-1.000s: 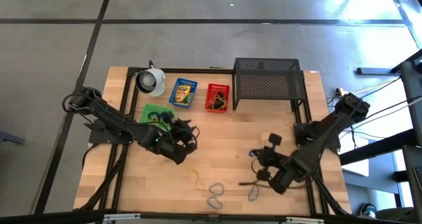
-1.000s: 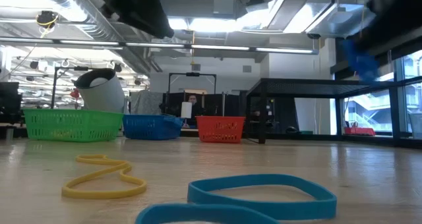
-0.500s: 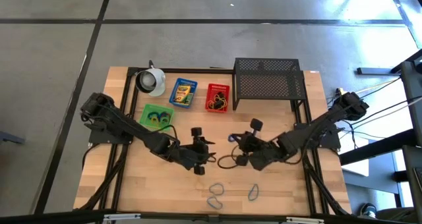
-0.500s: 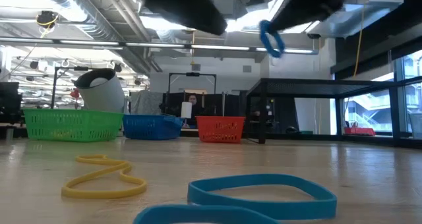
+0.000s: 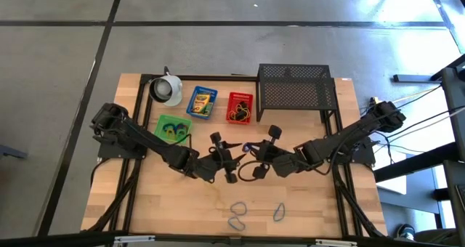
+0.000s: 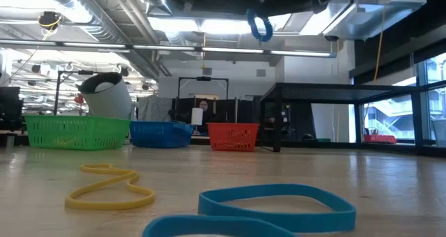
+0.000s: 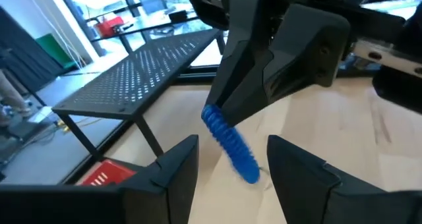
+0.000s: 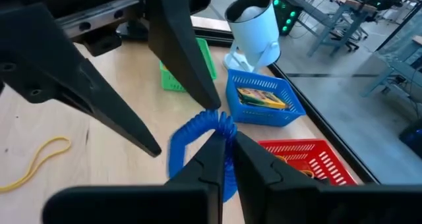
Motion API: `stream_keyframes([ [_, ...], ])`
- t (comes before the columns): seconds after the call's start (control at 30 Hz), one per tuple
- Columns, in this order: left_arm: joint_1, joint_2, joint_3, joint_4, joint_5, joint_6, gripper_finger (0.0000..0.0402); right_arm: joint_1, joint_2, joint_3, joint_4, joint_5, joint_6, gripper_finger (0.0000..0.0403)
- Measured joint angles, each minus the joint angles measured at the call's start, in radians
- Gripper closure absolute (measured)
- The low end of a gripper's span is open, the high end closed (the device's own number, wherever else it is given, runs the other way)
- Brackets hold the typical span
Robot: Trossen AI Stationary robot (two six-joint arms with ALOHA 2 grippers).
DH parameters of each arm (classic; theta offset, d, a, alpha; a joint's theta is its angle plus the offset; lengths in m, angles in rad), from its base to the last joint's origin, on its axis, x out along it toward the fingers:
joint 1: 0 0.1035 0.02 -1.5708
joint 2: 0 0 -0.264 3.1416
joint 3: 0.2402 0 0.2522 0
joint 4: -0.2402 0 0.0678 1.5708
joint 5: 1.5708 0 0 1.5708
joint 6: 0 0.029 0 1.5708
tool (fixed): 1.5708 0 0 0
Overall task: Pick & Place Office Desk Supplies
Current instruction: Put the blue spring keychain into the green bin
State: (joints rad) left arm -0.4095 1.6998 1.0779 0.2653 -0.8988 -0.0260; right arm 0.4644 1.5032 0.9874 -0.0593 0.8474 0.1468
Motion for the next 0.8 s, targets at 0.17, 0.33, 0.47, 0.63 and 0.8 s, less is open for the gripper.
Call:
stream_keyframes([
  [0.17, 0.011, 0.0, 0.0, 0.0, 0.012, -0.085, 0.0226, 0.0, 0.0, 0.0, 0.001, 0.0, 0.0, 0.0378],
  [0.33, 0.036, 0.0, 0.0, -0.005, 0.136, -0.159, 0.023, 0.0, 0.0, 0.0, 0.022, -0.003, -0.007, 0.0378],
  [0.47, 0.049, 0.0, 0.0, -0.006, 0.165, -0.174, 0.0246, 0.0, 0.0, 0.0, 0.023, -0.003, -0.01, 0.0378],
  [0.63, 0.05, 0.0, 0.0, -0.006, 0.153, -0.173, 0.0294, 0.0, 0.001, 0.0, 0.023, -0.003, -0.01, 0.0378],
  [0.8, 0.05, 0.0, 0.0, -0.019, 0.153, -0.171, 0.0364, 0.0, 0.001, 0.0, 0.023, -0.018, -0.009, 0.0378],
])
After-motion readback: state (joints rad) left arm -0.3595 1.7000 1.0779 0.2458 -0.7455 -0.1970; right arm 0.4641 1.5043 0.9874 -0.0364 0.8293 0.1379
